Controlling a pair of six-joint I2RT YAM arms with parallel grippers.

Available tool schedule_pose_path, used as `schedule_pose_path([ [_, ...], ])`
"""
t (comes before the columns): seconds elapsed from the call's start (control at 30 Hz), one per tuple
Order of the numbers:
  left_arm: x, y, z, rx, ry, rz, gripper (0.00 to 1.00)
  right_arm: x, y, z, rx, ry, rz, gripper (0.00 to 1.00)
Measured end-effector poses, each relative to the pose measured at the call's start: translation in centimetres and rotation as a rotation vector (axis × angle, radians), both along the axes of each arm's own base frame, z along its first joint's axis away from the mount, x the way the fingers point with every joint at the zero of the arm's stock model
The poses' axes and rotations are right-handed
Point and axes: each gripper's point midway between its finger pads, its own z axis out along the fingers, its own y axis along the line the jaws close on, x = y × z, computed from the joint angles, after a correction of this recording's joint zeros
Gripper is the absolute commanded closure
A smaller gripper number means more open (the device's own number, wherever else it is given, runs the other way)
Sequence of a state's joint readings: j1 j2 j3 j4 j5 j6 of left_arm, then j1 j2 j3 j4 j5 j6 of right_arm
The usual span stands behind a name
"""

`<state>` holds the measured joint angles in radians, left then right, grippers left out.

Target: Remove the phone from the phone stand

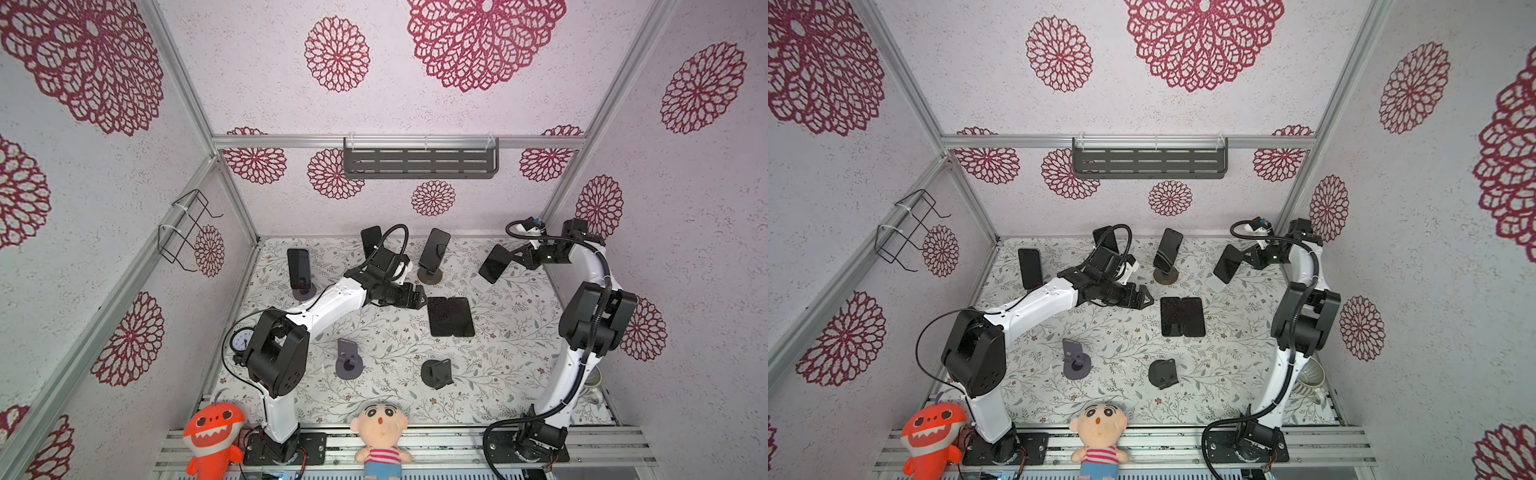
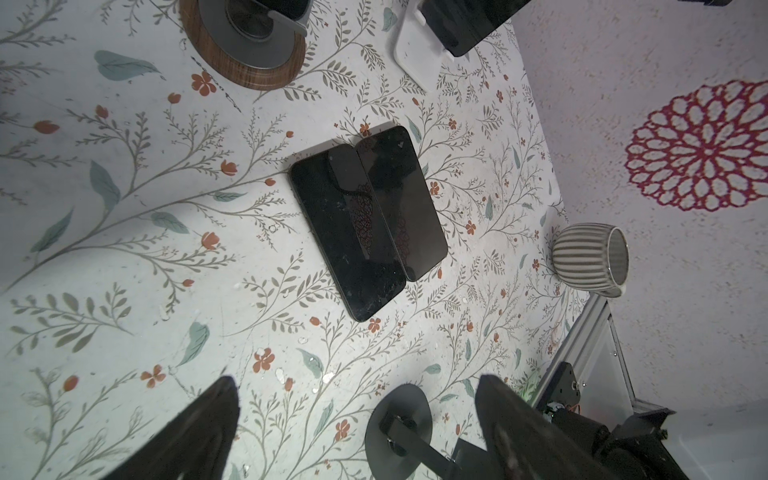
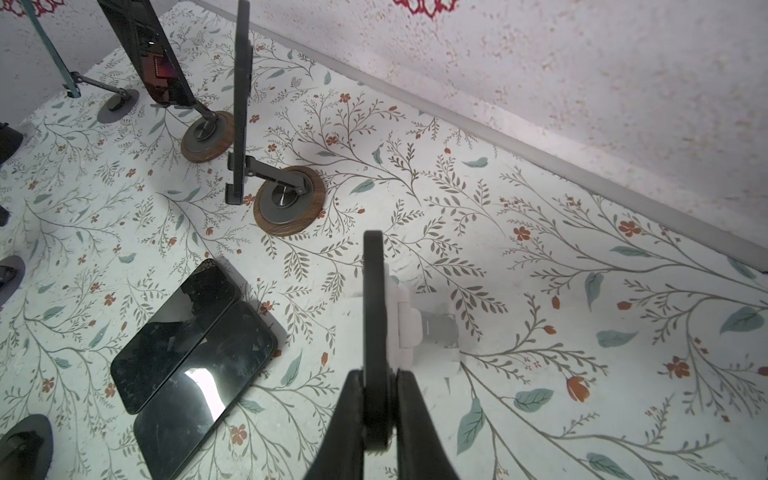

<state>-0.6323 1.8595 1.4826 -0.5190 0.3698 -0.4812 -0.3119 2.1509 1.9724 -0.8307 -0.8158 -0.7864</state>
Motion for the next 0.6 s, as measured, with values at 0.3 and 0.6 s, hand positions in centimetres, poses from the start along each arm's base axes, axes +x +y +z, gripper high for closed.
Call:
schedule_pose_path([
  [0.3,0.2,-0.1,0.1,-0.002,-0.001,0.001,0.07,-0.2,-0.2,0.1,-0.002,0.005,0.0,0.99],
  [0.6,0.2,-0.1,0.1,0.0,-0.008,-0.004,0.08,-0.9,-0.2,1.8,-0.005,-0.001,-0.014,1.0],
])
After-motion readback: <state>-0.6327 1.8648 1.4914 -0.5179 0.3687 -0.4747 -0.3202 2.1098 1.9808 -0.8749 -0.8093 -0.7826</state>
